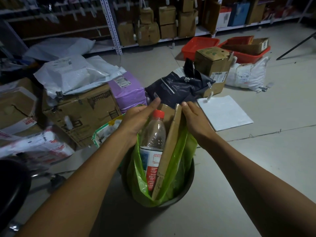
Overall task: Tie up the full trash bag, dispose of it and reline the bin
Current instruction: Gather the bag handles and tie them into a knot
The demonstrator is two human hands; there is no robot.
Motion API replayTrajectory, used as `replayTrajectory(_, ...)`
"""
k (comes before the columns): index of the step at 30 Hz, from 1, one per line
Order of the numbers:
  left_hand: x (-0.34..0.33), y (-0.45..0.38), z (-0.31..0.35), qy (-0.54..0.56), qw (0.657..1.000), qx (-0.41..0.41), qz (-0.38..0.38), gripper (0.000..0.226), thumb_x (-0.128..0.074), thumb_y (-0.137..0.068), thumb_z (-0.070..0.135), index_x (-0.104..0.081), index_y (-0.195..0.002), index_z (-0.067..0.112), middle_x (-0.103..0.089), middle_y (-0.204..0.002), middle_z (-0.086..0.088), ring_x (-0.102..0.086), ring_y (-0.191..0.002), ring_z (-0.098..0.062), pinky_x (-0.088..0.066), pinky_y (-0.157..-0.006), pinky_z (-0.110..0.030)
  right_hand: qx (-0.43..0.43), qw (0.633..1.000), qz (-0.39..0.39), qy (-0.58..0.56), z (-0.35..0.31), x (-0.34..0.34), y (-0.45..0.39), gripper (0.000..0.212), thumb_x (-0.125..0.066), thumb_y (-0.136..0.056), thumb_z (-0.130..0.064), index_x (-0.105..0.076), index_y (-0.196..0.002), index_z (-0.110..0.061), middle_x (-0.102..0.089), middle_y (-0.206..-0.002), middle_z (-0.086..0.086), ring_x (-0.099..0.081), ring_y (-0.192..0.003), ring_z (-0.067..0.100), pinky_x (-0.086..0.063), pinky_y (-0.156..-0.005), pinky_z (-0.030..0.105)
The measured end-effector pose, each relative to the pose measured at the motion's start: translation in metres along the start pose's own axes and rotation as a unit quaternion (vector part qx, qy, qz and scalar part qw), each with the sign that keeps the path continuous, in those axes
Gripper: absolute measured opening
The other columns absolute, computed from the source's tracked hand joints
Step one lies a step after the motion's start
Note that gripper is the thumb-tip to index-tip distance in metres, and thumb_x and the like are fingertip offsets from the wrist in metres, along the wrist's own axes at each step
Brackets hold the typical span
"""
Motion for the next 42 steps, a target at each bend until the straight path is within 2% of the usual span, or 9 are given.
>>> replayTrajectory(2,-0.003,0.001,0.003,-0.049,0.999,-0.011,-0.022,0.086,-0.078,-0.047,0.078,-0.069,-0.112,0.024,-0.073,-0.106,-0.006,-0.069,-0.101,-0.028,-0.053,-0.093,-0.05,-0.009,1.0,0.006,-0.007,0.0,-0.001,0.0,0.035,-0.036,-0.104,-0.042,-0.058,-0.091,-0.017,-0.055,-0.084,0.0,-0.053,-0.079,0.012,-0.044,-0.073,0.029)
replayTrajectory(4,-0.008,0.003,0.003,-0.108,0.993,-0.025,-0.038,0.089,-0.081,-0.046,0.075,-0.061,-0.122,0.033,-0.067,-0.117,-0.001,-0.067,-0.104,-0.024,-0.055,-0.088,-0.046,-0.018,1.0,0.005,-0.016,0.001,-0.003,0.001,0.033,-0.04,-0.103,-0.042,-0.058,-0.088,-0.02,-0.056,-0.083,-0.001,-0.053,-0.078,0.012,-0.043,-0.071,0.029)
replayTrajectory(9,-0.016,0.0,-0.001,-0.227,0.971,-0.072,-0.037,0.093,-0.082,-0.058,0.064,-0.044,-0.139,0.036,-0.045,-0.116,0.013,-0.051,-0.093,-0.002,-0.042,-0.064,-0.022,-0.095,0.99,0.037,-0.095,0.004,0.002,0.001,0.03,-0.058,-0.095,-0.037,-0.067,-0.081,-0.012,-0.061,-0.079,0.002,-0.058,-0.077,0.014,-0.048,-0.069,0.028)
replayTrajectory(13,-0.01,-0.002,-0.002,-0.221,0.972,-0.067,-0.038,0.087,-0.082,-0.061,0.061,-0.048,-0.136,0.035,-0.048,-0.116,0.011,-0.051,-0.092,-0.001,-0.04,-0.064,-0.023,-0.188,0.969,0.079,-0.142,0.013,0.017,-0.003,0.021,-0.061,-0.094,-0.027,-0.069,-0.082,-0.012,-0.068,-0.092,0.004,-0.063,-0.092,0.021,-0.052,-0.084,0.038)
replayTrajectory(16,-0.005,-0.002,-0.005,-0.212,0.975,-0.066,-0.029,0.089,-0.081,-0.053,0.066,-0.052,-0.132,0.036,-0.052,-0.108,0.014,-0.056,-0.097,-0.009,-0.043,-0.065,-0.025,-0.239,0.955,0.101,-0.146,0.02,0.028,-0.004,0.025,-0.055,-0.099,-0.028,-0.064,-0.087,-0.008,-0.067,-0.091,0.011,-0.066,-0.085,0.024,-0.057,-0.067,0.034)
replayTrajectory(26,-0.001,-0.004,-0.006,-0.209,0.975,-0.069,-0.032,0.099,-0.078,-0.041,0.075,-0.053,-0.129,0.037,-0.047,-0.098,0.026,-0.055,-0.093,-0.003,-0.043,-0.063,-0.024,-0.362,0.929,-0.075,-0.015,0.027,0.038,0.002,0.011,-0.058,-0.089,-0.014,-0.061,-0.095,-0.005,-0.069,-0.093,0.017,-0.073,-0.071,0.028,-0.059,-0.055,0.033)
replayTrajectory(33,0.003,-0.006,-0.006,-0.217,0.973,-0.071,-0.033,0.09,-0.079,-0.047,0.073,-0.055,-0.126,0.037,-0.049,-0.099,0.026,-0.055,-0.093,-0.003,-0.043,-0.062,-0.024,-0.332,0.921,-0.196,0.053,0.025,0.039,0.006,0.011,-0.068,-0.088,-0.007,-0.07,-0.098,-0.004,-0.073,-0.095,0.017,-0.075,-0.079,0.027,-0.062,-0.065,0.033)
replayTrajectory(37,0.003,-0.007,-0.004,-0.223,0.971,-0.07,-0.042,0.096,-0.076,-0.042,0.074,-0.054,-0.127,0.037,-0.049,-0.097,0.024,-0.053,-0.091,-0.001,-0.042,-0.062,-0.024,-0.297,0.952,-0.072,0.035,0.025,0.032,0.002,0.008,-0.063,-0.087,0.001,-0.067,-0.094,-0.002,-0.069,-0.087,0.017,-0.07,-0.074,0.025,-0.057,-0.051,0.028)
replayTrajectory(42,0.001,-0.005,-0.002,-0.232,0.968,-0.07,-0.066,0.096,-0.075,-0.041,0.074,-0.054,-0.127,0.036,-0.052,-0.098,0.02,-0.054,-0.091,-0.002,-0.041,-0.064,-0.025,-0.23,0.971,0.066,0.002,0.026,0.028,-0.011,0.022,-0.064,-0.087,0.003,-0.068,-0.072,-0.013,-0.067,-0.082,0.011,-0.069,-0.082,0.029,-0.059,-0.065,0.034)
Point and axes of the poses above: each hand's wrist, its own y-axis away from the middle knuckle, its own x-axis out of the back of the hand, z = x × y, the point moved 2 cm from there along -y, towards the middle knuckle
